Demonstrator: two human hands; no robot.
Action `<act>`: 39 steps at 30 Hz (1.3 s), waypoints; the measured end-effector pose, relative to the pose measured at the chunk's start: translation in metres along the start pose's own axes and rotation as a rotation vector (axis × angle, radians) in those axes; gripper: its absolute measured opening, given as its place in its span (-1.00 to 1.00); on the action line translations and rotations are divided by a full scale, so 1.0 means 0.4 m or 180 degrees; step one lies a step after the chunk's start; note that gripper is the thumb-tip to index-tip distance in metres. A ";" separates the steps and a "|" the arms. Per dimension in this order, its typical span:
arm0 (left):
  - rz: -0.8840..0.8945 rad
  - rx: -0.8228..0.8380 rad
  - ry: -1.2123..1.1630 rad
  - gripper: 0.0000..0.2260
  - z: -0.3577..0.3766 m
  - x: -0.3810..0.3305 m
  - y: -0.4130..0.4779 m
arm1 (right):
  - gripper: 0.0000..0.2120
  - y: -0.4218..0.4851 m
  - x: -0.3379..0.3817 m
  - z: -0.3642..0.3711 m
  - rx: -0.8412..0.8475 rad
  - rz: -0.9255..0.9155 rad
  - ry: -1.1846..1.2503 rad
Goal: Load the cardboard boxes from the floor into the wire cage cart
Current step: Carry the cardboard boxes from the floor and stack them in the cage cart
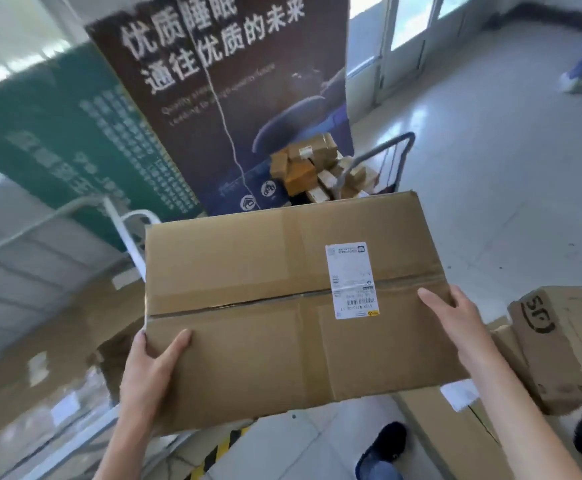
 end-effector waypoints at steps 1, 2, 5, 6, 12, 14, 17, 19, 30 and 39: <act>-0.0022 -0.0103 -0.0071 -0.34 -0.069 0.032 -0.012 | -0.51 -0.034 0.042 0.046 0.0100 -0.0059 -0.0029; -0.0049 -0.0219 -0.0151 -0.34 -0.137 0.069 -0.024 | -0.50 -0.070 0.079 0.094 0.0219 -0.0067 -0.0011; -0.0212 -0.0599 -0.0350 -0.30 -0.315 0.196 -0.060 | -0.56 -0.179 0.160 0.239 0.0514 -0.0056 -0.0136; -0.0303 -0.0683 -0.0443 -0.29 -0.366 0.239 -0.068 | -0.58 -0.214 0.178 0.287 0.0617 -0.0074 -0.0185; -0.0860 -0.0921 -0.1036 -0.20 -0.622 0.431 -0.048 | -0.57 -0.372 0.282 0.571 0.1108 -0.0296 -0.0777; -0.0934 -0.1126 -0.1121 -0.31 -0.694 0.463 -0.014 | -0.51 -0.402 0.311 0.659 0.1235 -0.0353 -0.1021; -0.0968 -0.1284 -0.1195 -0.54 -0.807 0.487 0.055 | -0.48 -0.422 0.338 0.792 0.1487 -0.0537 -0.1073; -0.0964 -0.1368 -0.1263 -0.61 -0.875 0.497 0.101 | -0.46 -0.431 0.344 0.879 0.1622 -0.0702 -0.0974; -0.1280 -0.1638 -0.1547 -0.44 -1.066 0.576 0.383 | -0.41 -0.441 0.382 1.264 0.2276 -0.0669 -0.1030; -0.1246 -0.0566 -0.1578 -0.48 -1.035 0.695 0.774 | -0.30 -0.474 0.406 1.438 0.1308 -0.0488 -0.1827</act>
Point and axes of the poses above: each hand's wrist, its own y-axis towards the middle knuckle, its own z-axis out of the palm, x = y × z, the point moved 1 cm from there along y, towards the middle knuckle, and after that the axes turned 8 degrees about -z, right-handed, at the moved point
